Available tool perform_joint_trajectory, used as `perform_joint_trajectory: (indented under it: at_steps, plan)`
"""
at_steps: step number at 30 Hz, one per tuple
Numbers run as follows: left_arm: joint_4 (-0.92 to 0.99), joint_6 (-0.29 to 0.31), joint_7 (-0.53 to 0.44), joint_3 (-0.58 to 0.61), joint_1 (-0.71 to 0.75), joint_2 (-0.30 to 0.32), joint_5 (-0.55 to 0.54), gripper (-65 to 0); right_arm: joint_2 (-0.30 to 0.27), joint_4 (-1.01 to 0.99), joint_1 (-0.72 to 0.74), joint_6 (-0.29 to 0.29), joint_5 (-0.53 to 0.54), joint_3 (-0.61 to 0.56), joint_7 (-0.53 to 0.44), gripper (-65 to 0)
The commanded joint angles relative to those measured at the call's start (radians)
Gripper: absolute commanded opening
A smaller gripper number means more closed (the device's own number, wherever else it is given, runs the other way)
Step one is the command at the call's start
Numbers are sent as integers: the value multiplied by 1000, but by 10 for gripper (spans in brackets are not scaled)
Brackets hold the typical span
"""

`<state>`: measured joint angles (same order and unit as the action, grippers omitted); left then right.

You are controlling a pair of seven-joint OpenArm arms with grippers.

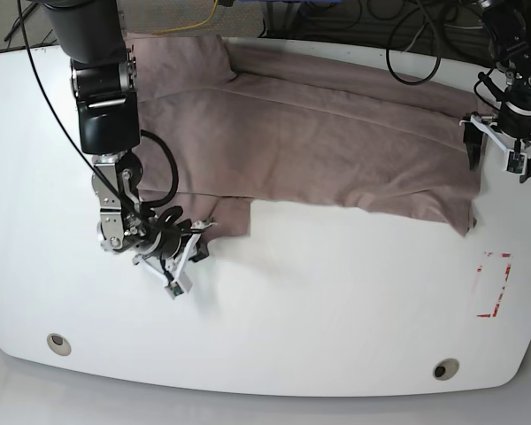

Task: Layout the t-shirt on the table in an organized manner, then fold the t-shirt properly
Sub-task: 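Pull the pinched shirt corner with the right gripper away from the body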

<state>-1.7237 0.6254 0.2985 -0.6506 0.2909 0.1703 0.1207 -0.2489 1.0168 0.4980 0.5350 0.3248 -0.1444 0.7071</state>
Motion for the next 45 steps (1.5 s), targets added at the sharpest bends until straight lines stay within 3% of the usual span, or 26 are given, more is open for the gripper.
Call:
perform_joint_trajectory:
  at_steps: [1, 28, 36, 45]
  plan:
    - [0, -8, -23, -4, -3, 16, -9, -86, -22, 26, 55, 4, 17, 6, -19, -650]
    - [26, -8, -23, -4, -6, 16, -9, -86, -175, 23, 267, 4, 13, 45, -17, -650]
    - [26, -8, -23, -4, -6, 16, -9, -86, -177, 24, 241, 4, 17, 47, 33, -650]
    - [26, -8, -23, -4, -8, 16, -9, -86, -166, 150, 109, 3, 17, 47, 36, -650]
